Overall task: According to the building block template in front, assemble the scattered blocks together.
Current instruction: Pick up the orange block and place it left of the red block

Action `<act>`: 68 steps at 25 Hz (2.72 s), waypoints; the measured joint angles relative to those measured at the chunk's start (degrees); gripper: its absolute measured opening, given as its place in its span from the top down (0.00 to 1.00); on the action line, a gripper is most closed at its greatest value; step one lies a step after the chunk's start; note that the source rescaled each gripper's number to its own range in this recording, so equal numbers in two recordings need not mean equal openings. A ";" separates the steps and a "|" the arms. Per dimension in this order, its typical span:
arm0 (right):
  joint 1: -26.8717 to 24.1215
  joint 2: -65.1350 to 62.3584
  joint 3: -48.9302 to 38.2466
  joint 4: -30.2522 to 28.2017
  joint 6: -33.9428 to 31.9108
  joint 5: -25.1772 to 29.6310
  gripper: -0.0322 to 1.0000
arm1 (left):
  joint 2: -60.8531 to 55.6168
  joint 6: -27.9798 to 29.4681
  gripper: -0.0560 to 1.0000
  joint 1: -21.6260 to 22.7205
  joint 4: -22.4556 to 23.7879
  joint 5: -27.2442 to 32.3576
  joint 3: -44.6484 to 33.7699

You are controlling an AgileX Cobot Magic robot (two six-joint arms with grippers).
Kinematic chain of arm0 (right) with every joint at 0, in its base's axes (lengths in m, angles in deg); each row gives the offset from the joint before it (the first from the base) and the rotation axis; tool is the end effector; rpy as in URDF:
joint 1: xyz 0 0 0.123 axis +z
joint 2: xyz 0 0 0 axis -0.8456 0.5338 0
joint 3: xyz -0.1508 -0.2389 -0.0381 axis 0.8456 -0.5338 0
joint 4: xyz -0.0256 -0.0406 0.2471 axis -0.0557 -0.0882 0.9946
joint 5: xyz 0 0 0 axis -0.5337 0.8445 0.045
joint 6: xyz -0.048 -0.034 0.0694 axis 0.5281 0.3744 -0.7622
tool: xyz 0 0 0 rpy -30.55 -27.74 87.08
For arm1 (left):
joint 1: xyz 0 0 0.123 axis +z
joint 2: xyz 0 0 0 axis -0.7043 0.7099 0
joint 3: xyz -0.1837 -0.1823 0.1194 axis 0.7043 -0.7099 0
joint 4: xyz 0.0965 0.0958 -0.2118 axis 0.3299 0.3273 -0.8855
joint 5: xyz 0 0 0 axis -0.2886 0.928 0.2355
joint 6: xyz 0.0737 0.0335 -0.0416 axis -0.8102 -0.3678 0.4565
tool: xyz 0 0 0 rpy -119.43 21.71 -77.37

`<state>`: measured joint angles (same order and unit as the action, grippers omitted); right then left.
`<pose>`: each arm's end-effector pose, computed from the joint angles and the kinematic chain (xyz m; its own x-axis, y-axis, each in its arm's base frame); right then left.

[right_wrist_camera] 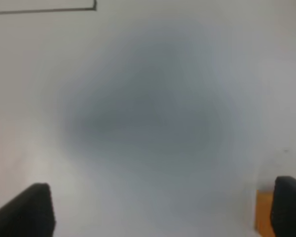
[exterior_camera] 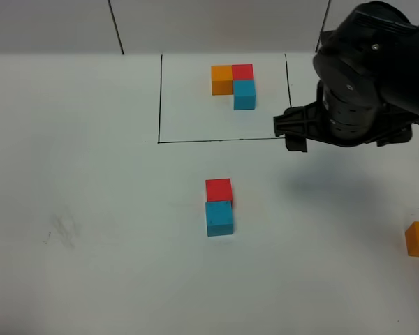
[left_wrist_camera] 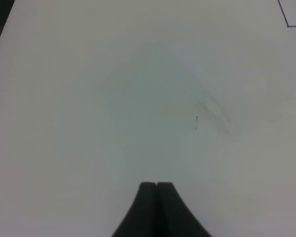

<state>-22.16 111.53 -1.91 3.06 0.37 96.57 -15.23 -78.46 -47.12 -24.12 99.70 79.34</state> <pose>0.2886 0.1687 0.2620 -0.9273 0.0257 -0.3735 0.0808 0.9879 -0.1325 -0.0017 0.0090 0.2778 -0.4948 0.0316 -0.8685 -0.0382 0.9976 0.0581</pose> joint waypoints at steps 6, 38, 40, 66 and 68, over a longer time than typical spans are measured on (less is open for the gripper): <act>-3.82 -7.43 -8.97 0.00 -1.09 -1.74 0.14 | 0.00 0.00 0.95 0.00 0.00 0.00 0.00; -13.81 -19.14 -33.39 7.72 -1.55 -14.94 0.14 | 0.00 0.00 0.95 0.00 0.00 0.00 0.00; -13.81 -19.14 -33.39 6.71 -1.55 -15.01 0.14 | 0.00 0.00 0.95 0.00 0.00 0.00 0.00; -13.81 -19.14 -33.91 0.93 4.94 -15.43 0.14 | 0.00 0.00 0.95 0.00 0.00 0.00 0.00; -13.81 -19.14 -33.95 0.62 4.94 -15.26 0.14 | 0.00 0.00 0.95 0.00 0.00 0.00 0.00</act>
<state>-35.97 92.39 -35.86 3.68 5.31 81.31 -15.23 -78.46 -47.12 -24.12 99.70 79.34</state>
